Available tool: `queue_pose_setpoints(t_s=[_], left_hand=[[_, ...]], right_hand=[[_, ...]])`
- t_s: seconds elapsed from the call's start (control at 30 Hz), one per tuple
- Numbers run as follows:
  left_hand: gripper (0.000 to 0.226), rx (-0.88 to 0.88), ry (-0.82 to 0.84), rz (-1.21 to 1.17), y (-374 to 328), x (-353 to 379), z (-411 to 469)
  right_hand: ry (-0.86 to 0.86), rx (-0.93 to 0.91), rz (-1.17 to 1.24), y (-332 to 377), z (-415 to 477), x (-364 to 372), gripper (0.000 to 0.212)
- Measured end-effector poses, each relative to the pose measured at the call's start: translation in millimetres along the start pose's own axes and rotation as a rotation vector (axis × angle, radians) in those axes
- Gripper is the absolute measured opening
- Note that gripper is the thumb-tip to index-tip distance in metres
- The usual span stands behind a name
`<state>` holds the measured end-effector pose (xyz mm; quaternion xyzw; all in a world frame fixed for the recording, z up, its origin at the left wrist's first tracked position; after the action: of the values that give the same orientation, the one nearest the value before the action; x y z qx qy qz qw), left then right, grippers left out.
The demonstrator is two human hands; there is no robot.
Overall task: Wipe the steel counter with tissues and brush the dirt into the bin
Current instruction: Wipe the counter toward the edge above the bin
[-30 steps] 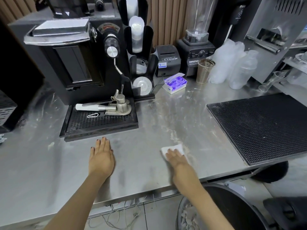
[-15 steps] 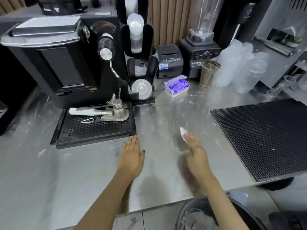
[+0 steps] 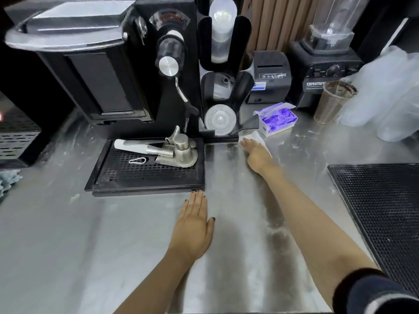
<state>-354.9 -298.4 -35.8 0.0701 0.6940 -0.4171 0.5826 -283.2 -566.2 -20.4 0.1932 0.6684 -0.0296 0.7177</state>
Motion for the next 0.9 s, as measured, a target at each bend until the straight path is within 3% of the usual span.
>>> queue_pose_setpoints(t_s=[0.17, 0.27, 0.37, 0.47, 0.57, 0.73, 0.9], left_hand=[[0.063, -0.011, 0.027, 0.049, 0, -1, -1], [0.059, -0.005, 0.017, 0.037, 1, 2, -1], [0.070, 0.031, -0.032, 0.022, -2, 1, 0], [0.076, 0.038, -0.006, 0.041, -1, 1, -1], [0.069, 0.004, -0.009, 0.040, 0, 1, -1], [0.064, 0.011, 0.001, 0.047, -1, 1, 0], [0.064, -0.007, 0.010, 0.050, 0, 0, -1]], right_hand=[[0.116, -0.266, 0.169, 15, -49, 20, 0.048], [0.239, -0.391, 0.190, 11, -105, 12, 0.054], [0.261, -0.376, 0.302, 9, -121, -12, 0.059], [0.055, -0.217, 0.315, 12, -75, -28, 0.072], [0.027, -0.076, 0.199, 15, -24, -9, 0.059], [0.097, -0.276, 0.082, 60, 2, 22, 0.062], [0.185, -0.418, 0.178, 56, -36, 30, 0.060]])
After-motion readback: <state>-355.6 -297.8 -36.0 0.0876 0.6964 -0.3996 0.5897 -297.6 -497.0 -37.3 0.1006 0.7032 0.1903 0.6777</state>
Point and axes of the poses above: each hand's wrist, its own z-axis towards the middle knuckle, its own x-axis out of the palm, y = z × x, the point moved 2 cm from there along z, towards the middle knuckle, and after that the axes turned 14 degrees about -z, right-handed, at the moved point
